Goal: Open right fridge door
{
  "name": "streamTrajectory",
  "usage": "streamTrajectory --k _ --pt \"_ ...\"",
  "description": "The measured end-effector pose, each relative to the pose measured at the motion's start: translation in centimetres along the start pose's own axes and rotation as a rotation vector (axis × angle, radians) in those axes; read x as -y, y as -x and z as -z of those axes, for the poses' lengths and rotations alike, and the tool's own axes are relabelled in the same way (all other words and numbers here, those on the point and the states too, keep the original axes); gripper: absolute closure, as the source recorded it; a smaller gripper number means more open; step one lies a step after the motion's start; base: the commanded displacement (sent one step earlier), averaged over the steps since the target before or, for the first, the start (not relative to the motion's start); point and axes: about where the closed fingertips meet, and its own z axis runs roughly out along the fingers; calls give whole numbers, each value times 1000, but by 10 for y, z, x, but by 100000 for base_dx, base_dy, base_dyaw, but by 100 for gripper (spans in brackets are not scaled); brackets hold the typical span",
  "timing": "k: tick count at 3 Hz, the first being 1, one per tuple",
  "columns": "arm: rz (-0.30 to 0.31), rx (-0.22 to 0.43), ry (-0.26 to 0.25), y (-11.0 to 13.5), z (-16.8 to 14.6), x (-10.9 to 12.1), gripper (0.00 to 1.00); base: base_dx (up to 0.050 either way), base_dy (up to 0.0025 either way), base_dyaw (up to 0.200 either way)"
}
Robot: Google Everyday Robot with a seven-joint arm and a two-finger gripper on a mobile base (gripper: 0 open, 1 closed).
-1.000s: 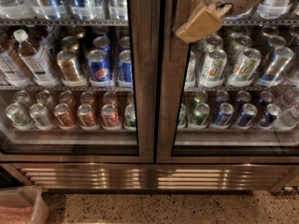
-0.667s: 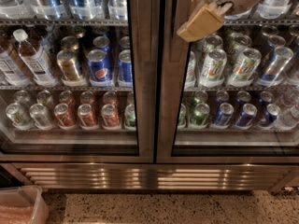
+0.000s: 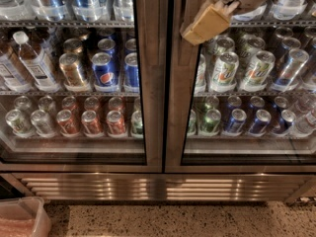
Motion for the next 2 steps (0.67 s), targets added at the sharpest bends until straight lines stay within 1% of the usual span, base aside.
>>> streamTrajectory --k 1,2 --pt "4 4 2 -1 1 1 100 0 0 0" --pt "-7 18 -4 0 4 -3 100 0 0 0"
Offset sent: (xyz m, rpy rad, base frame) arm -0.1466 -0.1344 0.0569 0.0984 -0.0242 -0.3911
